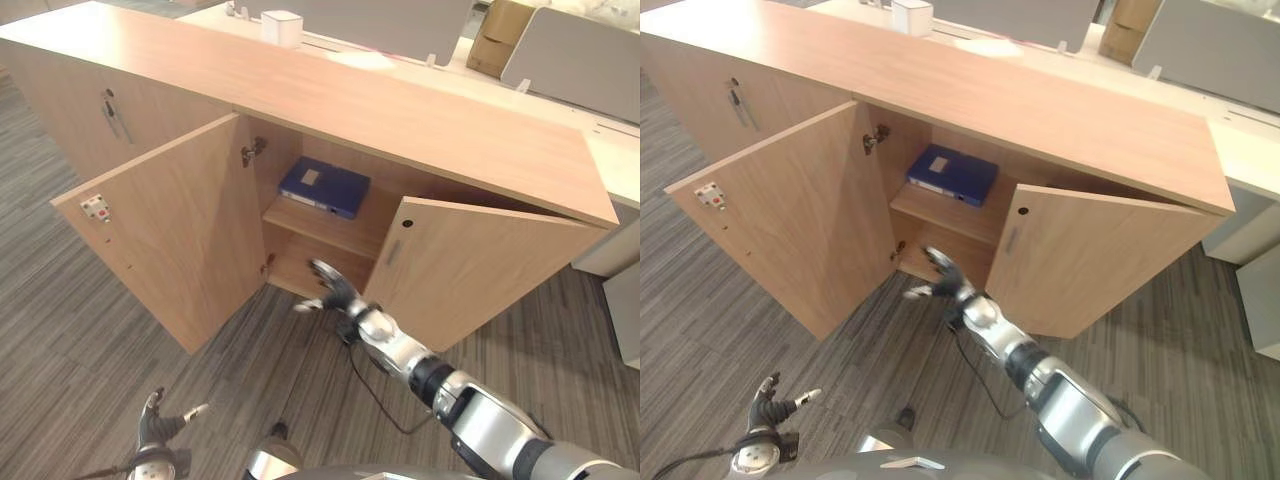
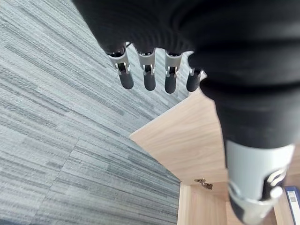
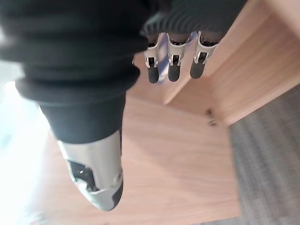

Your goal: Put the empty folder in the office cabinet

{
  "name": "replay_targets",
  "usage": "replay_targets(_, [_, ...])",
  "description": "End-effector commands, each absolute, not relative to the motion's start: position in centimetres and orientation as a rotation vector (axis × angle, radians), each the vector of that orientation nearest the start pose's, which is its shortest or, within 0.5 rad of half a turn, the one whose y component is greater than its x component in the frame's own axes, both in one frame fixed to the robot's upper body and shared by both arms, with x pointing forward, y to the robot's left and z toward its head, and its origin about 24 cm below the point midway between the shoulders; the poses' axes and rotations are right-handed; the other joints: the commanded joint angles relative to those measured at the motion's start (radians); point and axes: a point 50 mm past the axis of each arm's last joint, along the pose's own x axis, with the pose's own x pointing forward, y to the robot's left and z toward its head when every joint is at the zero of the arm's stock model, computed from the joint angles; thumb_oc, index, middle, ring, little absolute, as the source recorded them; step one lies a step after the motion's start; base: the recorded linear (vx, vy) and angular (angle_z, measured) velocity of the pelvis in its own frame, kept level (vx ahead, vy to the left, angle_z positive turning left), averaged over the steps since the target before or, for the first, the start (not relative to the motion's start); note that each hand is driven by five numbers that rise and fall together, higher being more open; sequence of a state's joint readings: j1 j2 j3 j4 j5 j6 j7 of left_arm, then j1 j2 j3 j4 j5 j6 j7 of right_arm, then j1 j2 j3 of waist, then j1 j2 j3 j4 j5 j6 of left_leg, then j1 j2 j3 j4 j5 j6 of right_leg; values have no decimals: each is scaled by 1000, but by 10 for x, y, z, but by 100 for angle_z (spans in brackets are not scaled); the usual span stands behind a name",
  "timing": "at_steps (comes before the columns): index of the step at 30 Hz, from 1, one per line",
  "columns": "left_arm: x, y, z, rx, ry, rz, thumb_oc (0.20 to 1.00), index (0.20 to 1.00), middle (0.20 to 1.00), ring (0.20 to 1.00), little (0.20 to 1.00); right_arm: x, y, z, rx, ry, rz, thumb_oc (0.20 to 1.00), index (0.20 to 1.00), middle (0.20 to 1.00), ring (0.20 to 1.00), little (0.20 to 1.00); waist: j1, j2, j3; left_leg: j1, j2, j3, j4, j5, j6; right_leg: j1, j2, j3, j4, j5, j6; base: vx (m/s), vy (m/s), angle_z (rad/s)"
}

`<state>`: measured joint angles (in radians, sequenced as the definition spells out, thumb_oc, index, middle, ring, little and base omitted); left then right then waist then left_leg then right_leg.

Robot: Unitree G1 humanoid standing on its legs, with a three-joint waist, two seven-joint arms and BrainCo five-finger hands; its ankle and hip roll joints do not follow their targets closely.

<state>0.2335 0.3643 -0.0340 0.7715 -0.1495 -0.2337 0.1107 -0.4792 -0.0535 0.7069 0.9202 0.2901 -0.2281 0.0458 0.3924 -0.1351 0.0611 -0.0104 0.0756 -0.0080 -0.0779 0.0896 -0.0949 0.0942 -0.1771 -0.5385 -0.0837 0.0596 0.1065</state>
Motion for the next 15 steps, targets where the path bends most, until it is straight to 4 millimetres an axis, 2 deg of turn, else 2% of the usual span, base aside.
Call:
replay_targets(1, [118, 313, -83, 414, 620, 368, 1000, 1000, 1000, 1000, 1000, 277, -69, -42, -260, 280, 546, 1000, 1000, 1000, 1000, 1000, 18, 23, -29, 2, -3, 18, 3, -31, -6, 27, -36, 6, 10, 12, 57, 22, -19, 6])
replay_targets(3, [115, 326, -74, 450, 585, 446, 1000, 1000, 1000, 1000, 1000, 258, -95, -66, -258, 383, 482, 1000, 1000, 1000, 1000, 1000, 22, 22, -26, -6, -4, 4, 4, -28, -7, 30, -36, -10, 12, 10, 59, 5, -19, 26])
replay_targets(4, [114, 326, -74, 451, 586, 446, 1000, 1000, 1000, 1000, 1000, 258, -95, -66, -258, 383, 483, 1000, 1000, 1000, 1000, 1000, 21, 22, -27, -6, -4, 3, 4, -28, -8, 30, -36, -11, 12, 9, 59, 2, -31, 26])
replay_targets(5, [106, 342, -63, 498, 558, 529, 1000, 1000, 1000, 1000, 1000, 235, -118, -87, -281, 479, 446, 1000, 1000, 1000, 1000, 1000, 29, 21, -22, -13, -5, -10, 4, -25, -9, 34, -36, -26, 11, 5, 61, 6, -30, 10])
replay_targets(8, [80, 369, -45, 599, 558, 665, 1000, 1000, 1000, 1000, 1000, 192, -143, -116, -312, 629, 416, 1000, 1000, 1000, 1000, 1000, 33, 17, -22, -20, -8, -27, 4, -24, -11, 42, -34, -48, 9, -2, 62, 15, -34, 22])
replay_targets(9, [72, 377, -39, 634, 557, 703, 1000, 1000, 1000, 1000, 1000, 180, -149, -123, -317, 669, 407, 1000, 1000, 1000, 1000, 1000, 33, 15, -21, -22, -7, -31, 4, -24, -12, 43, -33, -54, 9, -4, 63, 9, -22, 28])
replay_targets(10, [72, 377, -39, 634, 557, 703, 1000, 1000, 1000, 1000, 1000, 180, -149, -123, -317, 669, 407, 1000, 1000, 1000, 1000, 1000, 33, 15, -21, -22, -7, -31, 4, -24, -12, 43, -33, -54, 9, -4, 63, 8, -18, 16])
replay_targets(11, [64, 386, -31, 678, 548, 748, 1000, 1000, 1000, 1000, 1000, 167, -158, -129, -313, 715, 379, 1000, 1000, 1000, 1000, 1000, 32, 14, -20, -25, -7, -34, 4, -23, -13, 43, -34, -61, 9, -6, 63, -6, -24, 11])
replay_targets(12, [48, 399, -20, 742, 558, 820, 1000, 1000, 1000, 1000, 1000, 142, -173, -140, -312, 801, 333, 1000, 1000, 1000, 1000, 1000, 32, 14, -14, -31, -6, -36, 4, -22, -14, 41, -33, -67, 9, -7, 65, -7, -28, 14])
replay_targets(15, [42, 414, -8, 789, 554, 890, 1000, 1000, 1000, 1000, 1000, 122, -187, -146, -310, 873, 283, 1000, 1000, 1000, 1000, 1000, 23, 12, -11, -41, -3, -39, 5, -20, -16, 36, -34, -74, 9, -8, 66, -8, -11, 9])
